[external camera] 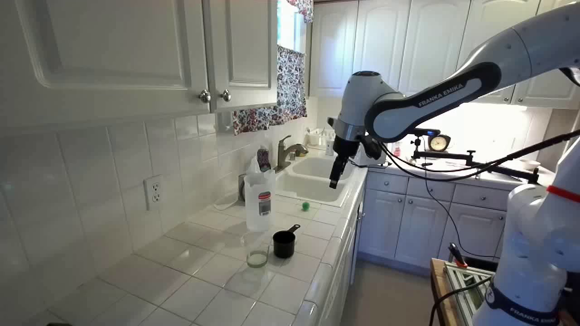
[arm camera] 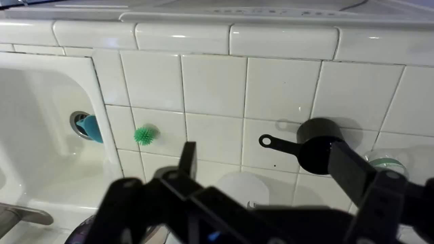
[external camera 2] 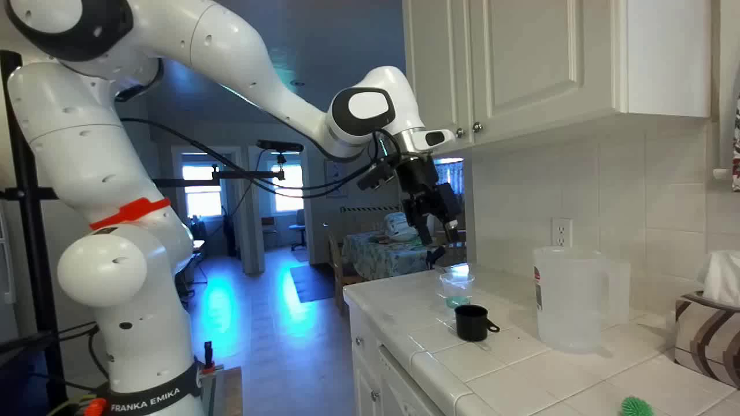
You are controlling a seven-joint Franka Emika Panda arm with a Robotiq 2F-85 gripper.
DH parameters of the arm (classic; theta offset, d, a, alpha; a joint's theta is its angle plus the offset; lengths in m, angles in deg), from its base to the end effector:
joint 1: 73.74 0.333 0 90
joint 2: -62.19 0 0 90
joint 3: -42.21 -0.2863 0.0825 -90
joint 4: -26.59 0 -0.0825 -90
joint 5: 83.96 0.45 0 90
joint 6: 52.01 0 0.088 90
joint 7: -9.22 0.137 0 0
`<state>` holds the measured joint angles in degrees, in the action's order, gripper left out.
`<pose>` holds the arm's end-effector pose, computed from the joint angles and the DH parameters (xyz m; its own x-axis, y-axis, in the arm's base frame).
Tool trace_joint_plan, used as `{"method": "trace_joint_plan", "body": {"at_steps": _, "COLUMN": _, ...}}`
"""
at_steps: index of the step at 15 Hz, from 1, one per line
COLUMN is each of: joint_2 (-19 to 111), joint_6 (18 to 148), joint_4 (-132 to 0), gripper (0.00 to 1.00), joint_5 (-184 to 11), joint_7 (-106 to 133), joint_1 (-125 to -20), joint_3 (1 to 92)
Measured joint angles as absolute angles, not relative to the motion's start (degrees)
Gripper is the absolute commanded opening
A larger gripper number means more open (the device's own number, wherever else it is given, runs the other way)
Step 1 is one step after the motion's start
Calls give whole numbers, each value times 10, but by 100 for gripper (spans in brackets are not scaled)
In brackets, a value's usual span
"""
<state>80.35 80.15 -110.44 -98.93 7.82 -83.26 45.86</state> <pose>0.5244 -0.1331 0.3733 0.9778 -0.0276 0.2076 -0.0726 -0.9746 0.2121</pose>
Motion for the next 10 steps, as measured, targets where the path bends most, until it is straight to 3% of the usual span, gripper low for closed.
{"method": "trace_joint_plan", "body": {"at_steps": 10, "joint_2": 788, "joint_6": 826, "joint_4": -1103, "gripper": 100, "joint_5": -988, "joint_7": 39, "joint_1": -828, "joint_3": 471}}
